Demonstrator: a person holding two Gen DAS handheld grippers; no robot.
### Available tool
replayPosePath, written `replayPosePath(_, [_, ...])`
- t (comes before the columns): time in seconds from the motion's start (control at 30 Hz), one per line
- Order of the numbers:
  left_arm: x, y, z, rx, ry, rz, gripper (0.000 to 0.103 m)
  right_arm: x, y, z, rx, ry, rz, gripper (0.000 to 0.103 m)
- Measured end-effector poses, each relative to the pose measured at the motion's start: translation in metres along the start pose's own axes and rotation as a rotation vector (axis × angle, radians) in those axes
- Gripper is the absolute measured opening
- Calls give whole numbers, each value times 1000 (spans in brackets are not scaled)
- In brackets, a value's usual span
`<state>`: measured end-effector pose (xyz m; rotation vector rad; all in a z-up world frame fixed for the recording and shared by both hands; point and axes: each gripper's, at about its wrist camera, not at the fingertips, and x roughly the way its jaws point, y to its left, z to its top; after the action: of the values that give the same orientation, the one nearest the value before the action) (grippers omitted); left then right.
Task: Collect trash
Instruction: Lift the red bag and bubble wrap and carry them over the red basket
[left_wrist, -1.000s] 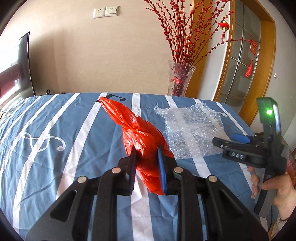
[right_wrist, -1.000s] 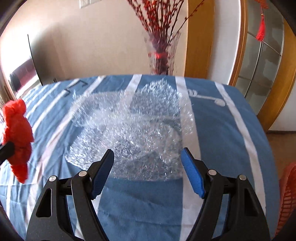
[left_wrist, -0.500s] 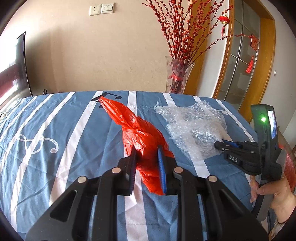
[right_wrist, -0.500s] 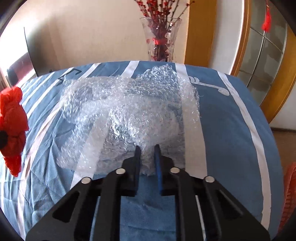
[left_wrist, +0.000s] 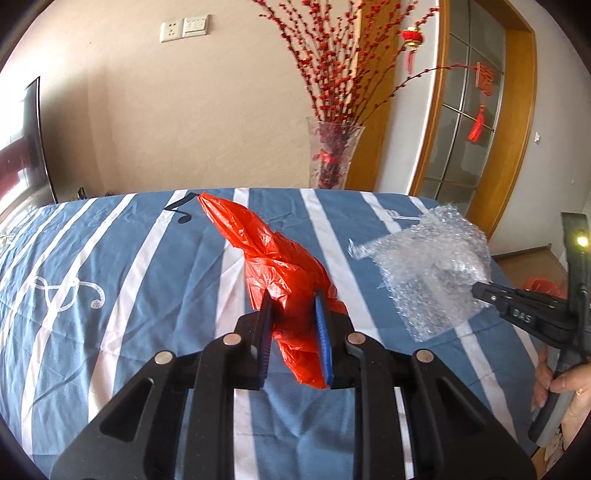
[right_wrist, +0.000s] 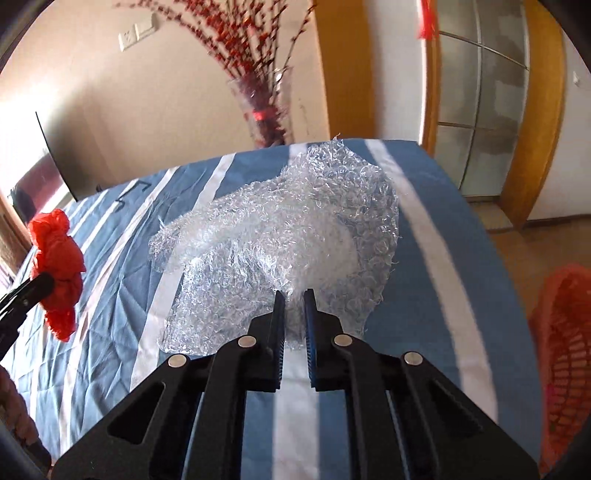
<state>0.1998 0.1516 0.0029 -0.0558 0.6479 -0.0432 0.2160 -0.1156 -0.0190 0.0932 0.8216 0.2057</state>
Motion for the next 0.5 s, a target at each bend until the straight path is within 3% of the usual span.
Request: replayPosePath(0.5, [-23,-72,-10,85,-19,-86,22,-85,-56,-41,88,-90,-46,11])
